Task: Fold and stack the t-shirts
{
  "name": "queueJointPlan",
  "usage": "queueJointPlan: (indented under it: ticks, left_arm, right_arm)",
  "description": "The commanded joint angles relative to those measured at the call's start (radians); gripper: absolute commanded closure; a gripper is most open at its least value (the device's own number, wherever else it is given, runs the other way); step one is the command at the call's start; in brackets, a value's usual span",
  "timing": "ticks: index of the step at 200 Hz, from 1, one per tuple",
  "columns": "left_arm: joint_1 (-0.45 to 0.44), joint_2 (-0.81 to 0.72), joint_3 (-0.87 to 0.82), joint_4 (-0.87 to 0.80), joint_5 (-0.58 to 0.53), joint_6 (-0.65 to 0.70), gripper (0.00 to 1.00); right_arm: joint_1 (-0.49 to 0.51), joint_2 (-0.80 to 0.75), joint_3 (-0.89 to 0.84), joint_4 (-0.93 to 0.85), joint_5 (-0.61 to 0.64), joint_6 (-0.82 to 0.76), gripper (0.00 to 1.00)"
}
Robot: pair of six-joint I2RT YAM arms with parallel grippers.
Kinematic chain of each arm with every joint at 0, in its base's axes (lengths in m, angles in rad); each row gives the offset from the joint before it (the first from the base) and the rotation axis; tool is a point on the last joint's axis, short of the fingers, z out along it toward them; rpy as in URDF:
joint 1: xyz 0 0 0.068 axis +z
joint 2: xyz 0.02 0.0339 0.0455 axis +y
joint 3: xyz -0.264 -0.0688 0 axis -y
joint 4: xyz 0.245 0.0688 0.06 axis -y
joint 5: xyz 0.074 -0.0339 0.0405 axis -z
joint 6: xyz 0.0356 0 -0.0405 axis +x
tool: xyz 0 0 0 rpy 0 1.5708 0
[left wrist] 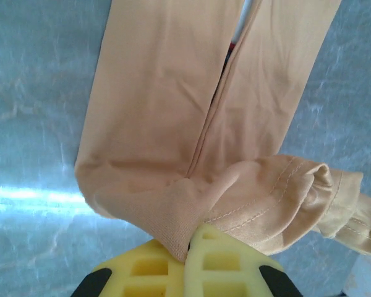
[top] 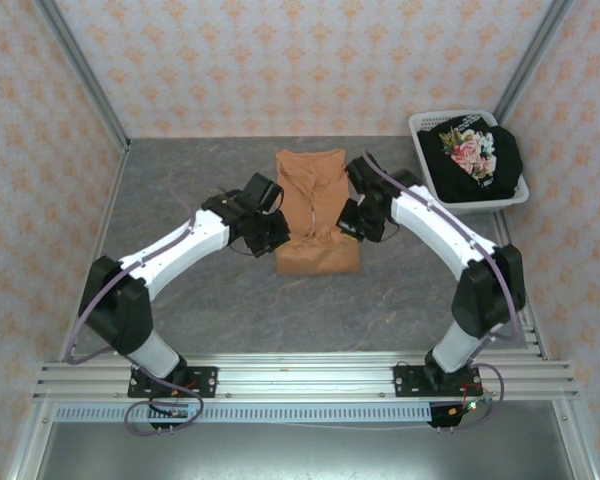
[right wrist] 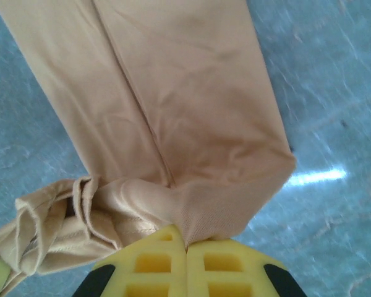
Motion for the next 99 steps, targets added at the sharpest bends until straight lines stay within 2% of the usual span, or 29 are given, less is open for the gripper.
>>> queueJointPlan:
  ticks: [1,45,99]
  left_arm:
    - [0.039,0.064,0.095,-0.022,0.007,0.077,1.0]
    - [0.098,0.236,0.312,-0.063,0.023,0.17,1.0]
    - [0.142,0.411,0.446,-0.065,0.054,0.2,1.0]
  right_arm:
    - [-0.014,0.089,0.119,-0.049,0.033,-0.088,1.0]
    - [-0.055,0.236,0.291,-0.076,0.046,-0.13,1.0]
    - [-0.094,0.379,0.406,-0.054,0.037,-0.141,1.0]
